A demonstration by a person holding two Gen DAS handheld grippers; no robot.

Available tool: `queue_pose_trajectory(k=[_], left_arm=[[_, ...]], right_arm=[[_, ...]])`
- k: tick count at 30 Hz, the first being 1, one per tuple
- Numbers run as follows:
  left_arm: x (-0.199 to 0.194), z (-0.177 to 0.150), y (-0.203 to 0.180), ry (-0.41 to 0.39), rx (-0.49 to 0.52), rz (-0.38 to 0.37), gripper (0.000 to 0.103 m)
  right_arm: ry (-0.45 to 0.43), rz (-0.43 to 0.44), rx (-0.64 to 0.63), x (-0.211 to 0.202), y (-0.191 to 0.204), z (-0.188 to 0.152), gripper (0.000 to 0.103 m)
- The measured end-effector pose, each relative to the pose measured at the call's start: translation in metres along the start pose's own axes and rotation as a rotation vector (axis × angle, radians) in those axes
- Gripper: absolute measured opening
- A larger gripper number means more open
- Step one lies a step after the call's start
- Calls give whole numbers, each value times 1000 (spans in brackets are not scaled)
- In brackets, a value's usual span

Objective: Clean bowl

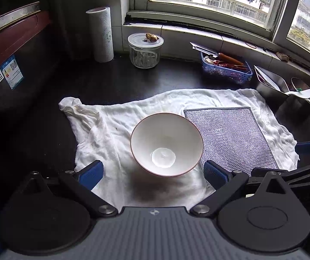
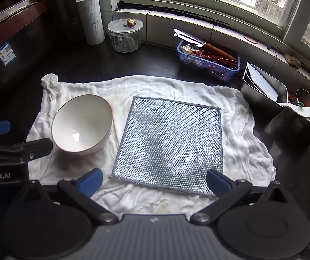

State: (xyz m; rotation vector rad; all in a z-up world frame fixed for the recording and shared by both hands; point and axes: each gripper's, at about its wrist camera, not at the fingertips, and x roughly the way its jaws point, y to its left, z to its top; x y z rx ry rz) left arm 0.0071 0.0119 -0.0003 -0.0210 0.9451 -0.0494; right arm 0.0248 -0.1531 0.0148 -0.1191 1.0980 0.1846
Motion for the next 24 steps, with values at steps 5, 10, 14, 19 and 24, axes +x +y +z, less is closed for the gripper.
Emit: queue_pose_trajectory(k=[5, 10, 14, 19, 24], left_arm=[[0, -1, 2, 1, 3, -6, 100], [0, -1, 4, -1, 12, -12, 100], [-2, -2, 6, -10, 21, -18, 100], [-4, -2, 7, -18, 29, -29, 100], [-5, -2, 6, -16, 37, -39, 100]], right_arm=[[-4, -7, 7, -2, 2, -3, 102], [-8, -14, 14, -4, 3, -5, 102], [-12, -20, 19, -6, 5, -8, 102], [-16, -27, 26, -8, 7, -10, 102], [-20, -34, 33, -10, 8, -13, 102]])
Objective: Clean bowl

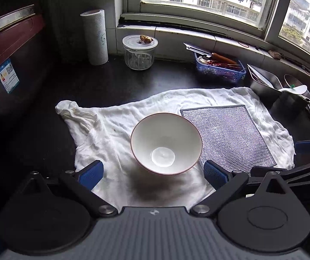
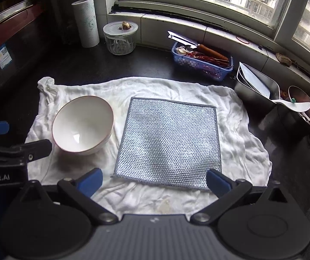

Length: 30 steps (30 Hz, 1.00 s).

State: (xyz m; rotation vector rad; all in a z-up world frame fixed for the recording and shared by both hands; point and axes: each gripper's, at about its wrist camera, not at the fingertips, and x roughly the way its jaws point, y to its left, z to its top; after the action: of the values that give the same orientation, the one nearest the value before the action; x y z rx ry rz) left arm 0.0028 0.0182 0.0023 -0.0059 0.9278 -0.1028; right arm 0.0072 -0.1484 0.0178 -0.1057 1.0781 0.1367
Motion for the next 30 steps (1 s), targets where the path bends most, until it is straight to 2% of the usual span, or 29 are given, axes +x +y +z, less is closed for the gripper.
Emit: queue_pose_trajectory(k=[15, 18, 21, 24, 30], left_arm=[[26, 10, -13, 56, -10, 15, 100], [37, 13, -11, 72, -43, 23, 100], [47, 15, -7, 87, -79, 38, 100], [55, 16, -4, 100, -107, 54, 100], [67, 15, -7, 106, -120, 91, 100]], right_arm=[[-13, 48, 5, 25, -34, 12, 102], [-26, 76, -14, 34, -42, 16, 102], [-76, 118, -58, 41, -50, 17, 102], [-146, 119, -188, 49, -50, 13, 102], [-135, 159, -285, 73, -46, 11, 102]])
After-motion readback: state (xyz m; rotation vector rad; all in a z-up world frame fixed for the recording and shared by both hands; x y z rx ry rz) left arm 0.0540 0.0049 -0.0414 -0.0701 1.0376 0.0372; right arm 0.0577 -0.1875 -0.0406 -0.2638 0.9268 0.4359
